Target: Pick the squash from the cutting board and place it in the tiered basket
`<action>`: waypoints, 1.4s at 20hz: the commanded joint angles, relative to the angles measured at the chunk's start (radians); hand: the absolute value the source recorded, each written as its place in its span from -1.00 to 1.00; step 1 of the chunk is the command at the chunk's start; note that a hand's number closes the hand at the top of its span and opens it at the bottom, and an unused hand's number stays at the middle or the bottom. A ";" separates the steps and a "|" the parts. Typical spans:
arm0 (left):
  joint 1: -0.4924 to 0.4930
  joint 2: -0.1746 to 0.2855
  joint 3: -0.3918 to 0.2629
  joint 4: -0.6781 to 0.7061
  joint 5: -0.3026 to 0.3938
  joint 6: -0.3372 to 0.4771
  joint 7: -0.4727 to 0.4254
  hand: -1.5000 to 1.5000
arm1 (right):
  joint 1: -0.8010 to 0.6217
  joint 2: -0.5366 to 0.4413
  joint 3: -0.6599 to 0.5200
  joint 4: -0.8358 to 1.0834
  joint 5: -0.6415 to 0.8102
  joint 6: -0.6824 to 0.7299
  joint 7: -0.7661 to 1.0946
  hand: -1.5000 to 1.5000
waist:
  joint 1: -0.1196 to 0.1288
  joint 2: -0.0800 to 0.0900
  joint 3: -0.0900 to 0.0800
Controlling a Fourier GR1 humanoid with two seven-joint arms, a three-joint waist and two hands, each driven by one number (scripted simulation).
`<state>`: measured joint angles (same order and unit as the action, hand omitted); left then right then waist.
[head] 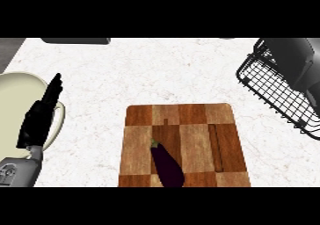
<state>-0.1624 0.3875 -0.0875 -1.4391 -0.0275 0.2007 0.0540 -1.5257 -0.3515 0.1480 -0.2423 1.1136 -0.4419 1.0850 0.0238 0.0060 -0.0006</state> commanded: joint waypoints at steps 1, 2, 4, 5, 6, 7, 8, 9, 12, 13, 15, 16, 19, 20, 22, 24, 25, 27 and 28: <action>0.002 0.006 0.007 0.002 0.002 -0.015 -0.001 0.00 | -0.020 -0.062 0.027 0.079 0.048 0.119 0.062 1.00 | 0.005 0.004 -0.001; 0.036 -0.001 0.012 -0.003 -0.006 0.006 -0.017 0.00 | 0.001 -0.069 0.043 0.080 0.060 0.151 0.062 1.00 | -0.012 -0.006 -0.001; -0.011 -0.006 -0.001 -0.013 -0.018 0.011 0.037 0.00 | -0.006 -0.086 0.066 0.120 0.084 0.212 0.050 1.00 | -0.014 -0.006 0.000; -0.034 -0.010 0.019 0.051 -0.010 0.003 -0.007 0.00 | -0.020 -0.105 0.072 0.123 0.091 0.237 0.030 1.00 | -0.023 -0.003 -0.001; -0.021 -0.016 0.014 0.006 -0.011 0.011 0.018 0.00 | 0.040 -0.095 0.068 0.127 0.091 0.177 0.049 1.00 | -0.013 -0.002 0.000; 0.004 -0.028 0.004 0.050 -0.033 0.020 -0.026 0.00 | 0.038 -0.112 0.072 0.103 0.094 0.190 0.041 1.00 | -0.028 -0.008 0.000; -0.028 -0.022 0.016 0.044 -0.027 0.012 -0.015 0.00 | 0.021 -0.120 0.064 0.117 0.091 0.208 0.034 1.00 | -0.012 -0.001 0.000; 0.001 -0.024 0.008 -0.012 -0.022 0.011 0.013 0.00 | 0.032 -0.157 0.058 0.105 0.087 0.207 0.016 1.00 | -0.014 -0.006 0.000; 0.008 -0.024 0.009 -0.038 -0.022 -0.002 0.043 0.00 | 0.099 -0.184 0.035 0.083 0.060 0.213 -0.076 1.00 | -0.018 -0.007 0.001; 0.012 -0.025 0.020 -0.019 -0.022 -0.006 0.029 0.00 | 0.120 -0.169 0.023 0.040 0.046 0.203 -0.072 1.00 | -0.025 -0.009 0.001; -0.027 -0.025 0.041 0.055 -0.023 -0.013 -0.017 0.00 | 0.160 -0.205 -0.001 0.034 0.022 0.194 -0.141 1.00 | -0.027 -0.005 0.000; 0.026 -0.033 0.020 -0.013 -0.035 -0.008 0.010 0.00 | 0.170 -0.168 0.002 0.010 0.025 0.203 -0.111 1.00 | -0.019 -0.007 0.001; 0.048 -0.033 0.017 -0.054 -0.035 -0.012 0.030 0.00 | 0.232 -0.241 -0.056 -0.014 -0.035 0.169 -0.213 1.00 | -0.016 -0.007 0.001; 0.038 -0.040 0.029 -0.005 -0.051 0.002 -0.008 0.00 | 0.206 -0.204 -0.062 -0.071 -0.046 0.210 -0.169 1.00 | -0.027 -0.010 0.001; 0.003 -0.041 0.047 0.012 -0.042 -0.007 0.002 0.00 | 0.256 -0.216 -0.086 -0.092 -0.072 0.200 -0.197 1.00 | -0.028 -0.008 0.001; 0.006 -0.009 0.076 0.009 -0.019 -0.044 -0.002 0.00 | 0.300 -0.215 -0.108 -0.128 -0.103 0.229 -0.209 1.00 | -0.034 -0.012 0.000; 0.045 0.008 0.078 -0.026 -0.008 -0.062 0.008 0.00 | 0.314 -0.210 -0.136 -0.128 -0.136 0.230 -0.222 1.00 | -0.029 -0.013 0.001; 0.006 -0.070 0.017 0.007 -0.064 0.008 0.019 0.00 | 0.318 -0.199 -0.224 -0.128 -0.203 0.101 -0.143 1.00 | -0.035 -0.009 0.002; -0.023 -0.032 0.056 0.030 -0.041 -0.023 0.026 0.00 | 0.342 -0.183 -0.226 -0.144 -0.209 0.109 -0.121 -1.00 | -0.038 -0.010 0.001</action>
<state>-0.1622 0.3592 -0.0354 -1.4221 -0.0618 0.1753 0.0619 -1.2342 -0.5490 -0.0036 -0.3492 0.9766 -0.2742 0.9156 -0.0082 -0.0030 0.0003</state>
